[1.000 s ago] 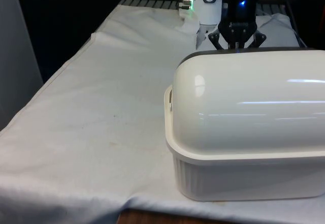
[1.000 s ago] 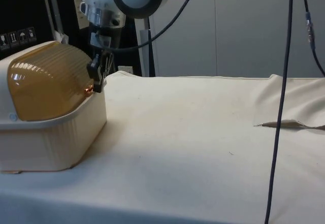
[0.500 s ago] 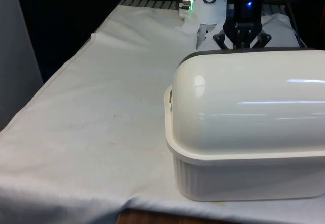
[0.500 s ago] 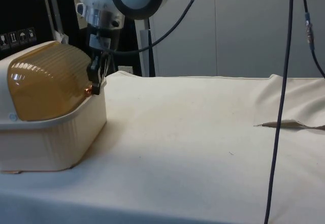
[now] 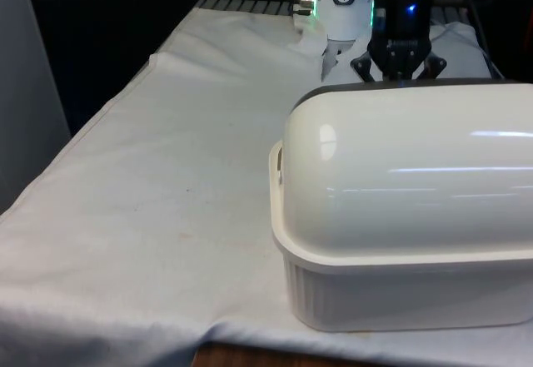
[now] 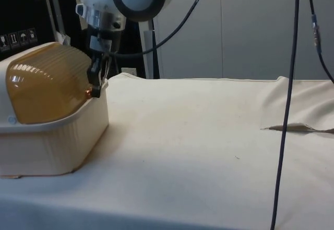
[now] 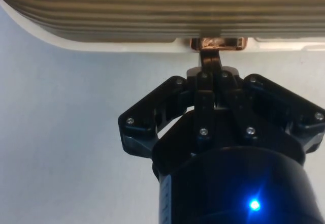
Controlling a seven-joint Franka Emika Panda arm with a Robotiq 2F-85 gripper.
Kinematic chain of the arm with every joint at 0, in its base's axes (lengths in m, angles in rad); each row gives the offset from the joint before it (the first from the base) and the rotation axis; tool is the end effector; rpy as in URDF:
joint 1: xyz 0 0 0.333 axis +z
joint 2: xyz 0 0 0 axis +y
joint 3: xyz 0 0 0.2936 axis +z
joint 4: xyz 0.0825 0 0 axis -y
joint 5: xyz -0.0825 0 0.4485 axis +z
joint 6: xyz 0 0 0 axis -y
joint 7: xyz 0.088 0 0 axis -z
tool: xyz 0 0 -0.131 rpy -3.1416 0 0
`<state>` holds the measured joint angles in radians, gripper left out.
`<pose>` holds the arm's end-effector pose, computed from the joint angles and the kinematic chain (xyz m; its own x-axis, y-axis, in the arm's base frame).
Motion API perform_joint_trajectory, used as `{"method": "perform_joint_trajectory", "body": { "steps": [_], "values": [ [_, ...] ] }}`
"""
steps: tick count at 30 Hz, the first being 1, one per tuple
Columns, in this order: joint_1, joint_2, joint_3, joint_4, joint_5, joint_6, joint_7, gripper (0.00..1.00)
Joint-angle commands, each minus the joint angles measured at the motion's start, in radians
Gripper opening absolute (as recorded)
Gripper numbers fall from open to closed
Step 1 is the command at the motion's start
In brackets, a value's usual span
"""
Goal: Open the lid, then close it.
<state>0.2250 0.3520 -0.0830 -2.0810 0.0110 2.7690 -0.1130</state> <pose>0.6531 0.0925 0.1994 0.9121 0.2483 0.3264 0.2426 -0.9683 0.0586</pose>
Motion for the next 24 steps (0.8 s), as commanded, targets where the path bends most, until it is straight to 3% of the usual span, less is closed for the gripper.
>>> {"method": "perform_joint_trajectory", "body": {
  "steps": [1,24],
  "values": [
    [-0.003,0.000,0.004,0.005,0.006,0.004,-0.003,0.00],
    [-0.001,-0.044,-0.003,0.014,0.000,0.000,0.001,0.00]
  ]
}}
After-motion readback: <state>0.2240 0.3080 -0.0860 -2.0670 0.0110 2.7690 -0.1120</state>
